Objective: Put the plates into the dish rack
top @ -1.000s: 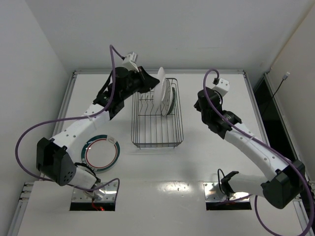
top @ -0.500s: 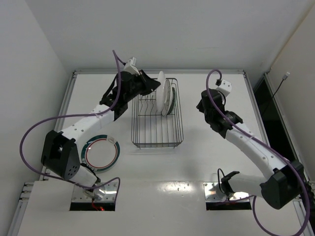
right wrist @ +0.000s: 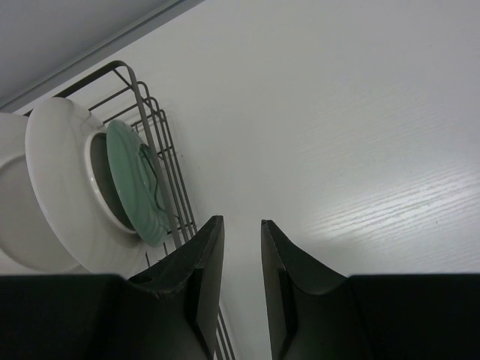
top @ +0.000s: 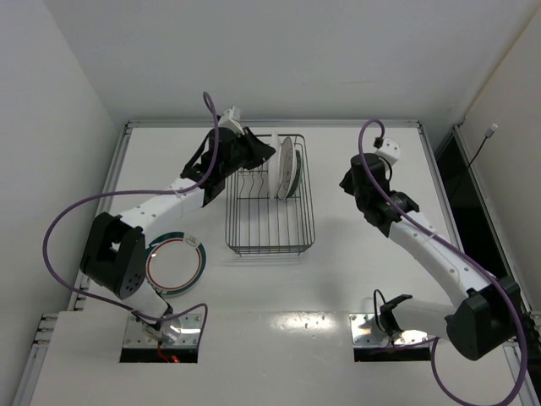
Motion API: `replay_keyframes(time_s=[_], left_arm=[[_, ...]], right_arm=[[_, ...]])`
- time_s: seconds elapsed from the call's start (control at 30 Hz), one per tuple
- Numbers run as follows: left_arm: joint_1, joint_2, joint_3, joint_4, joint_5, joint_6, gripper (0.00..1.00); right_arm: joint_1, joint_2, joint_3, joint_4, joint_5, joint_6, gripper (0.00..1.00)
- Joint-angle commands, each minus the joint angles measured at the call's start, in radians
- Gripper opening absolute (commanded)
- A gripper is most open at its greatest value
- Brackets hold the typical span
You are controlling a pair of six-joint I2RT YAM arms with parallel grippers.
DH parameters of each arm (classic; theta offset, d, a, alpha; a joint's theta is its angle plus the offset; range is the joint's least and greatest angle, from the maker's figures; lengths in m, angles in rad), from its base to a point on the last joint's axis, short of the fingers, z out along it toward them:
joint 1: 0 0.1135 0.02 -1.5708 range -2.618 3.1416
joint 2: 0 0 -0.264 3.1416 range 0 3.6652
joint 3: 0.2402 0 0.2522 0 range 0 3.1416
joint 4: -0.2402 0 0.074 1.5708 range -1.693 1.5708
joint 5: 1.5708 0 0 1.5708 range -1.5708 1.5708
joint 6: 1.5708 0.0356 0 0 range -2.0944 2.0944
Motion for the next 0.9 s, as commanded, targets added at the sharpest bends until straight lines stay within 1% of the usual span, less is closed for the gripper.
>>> replay_keyframes(time_s=[0.0,0.1,0.23,0.33,0.4,0.43,0.53,0.57,0.63,0.67,0.7,0.73,0.77,0.83,0.87], left_arm=[[0.008,0.002,0.005,0.099,-0.004,-0.004,0.0],[0.008,0.02,0.005,0.088,-0.013,0.005,0.0],[0.008,0.074,0.054,0.045,-0.022,0.025,0.0],[0.008,0.101,0.097,0.045,0.001,0.034,0.0],[0.008,0.118,0.131,0.01,0.03,0.054,0.01],[0.008,0.14,0.176,-0.013,0.05,0.079,0.07],[0.008,0.15,0.252,-0.097,0.064,0.132,0.2],[0.008,0.135,0.269,-0.12,0.064,0.148,0.32],[0.008,0.111,0.319,-0.192,0.051,0.215,0.46],[0.008,0.098,0.341,-0.223,0.038,0.241,0.61],[0.008,0.089,0.367,-0.305,0.028,0.267,0.65],[0.008,0.077,0.397,-0.353,0.019,0.296,0.65],[0.008,0.066,0.445,-0.399,-0.014,0.356,0.65],[-0.012,-0.015,0.454,-0.514,-0.094,0.41,0.65],[-0.04,-0.058,0.42,-0.548,-0.155,0.45,0.65]], right_arm=[[-0.006,-0.006,-0.005,0.057,-0.019,-0.004,0.23],[-0.025,0.005,-0.005,0.057,-0.042,-0.004,0.23],[-0.036,0.005,-0.005,0.057,-0.06,-0.014,0.23],[-0.036,0.005,-0.005,0.057,-0.06,-0.014,0.23],[-0.036,0.005,-0.005,0.057,-0.069,-0.014,0.23],[-0.036,0.014,-0.005,0.057,-0.069,-0.023,0.23],[-0.036,0.014,0.005,0.057,-0.069,-0.023,0.23],[-0.036,0.014,0.005,0.057,-0.079,-0.032,0.23],[-0.036,0.005,0.005,0.057,-0.079,-0.032,0.23],[-0.036,0.005,0.005,0.057,-0.079,-0.032,0.23],[-0.036,0.005,0.005,0.057,-0.079,-0.032,0.23],[-0.036,0.005,0.005,0.057,-0.079,-0.032,0.23],[-0.036,0.005,0.005,0.057,-0.088,-0.032,0.23],[-0.036,0.005,0.005,0.057,-0.088,-0.032,0.23],[-0.036,0.005,0.016,0.057,-0.088,-0.032,0.23]])
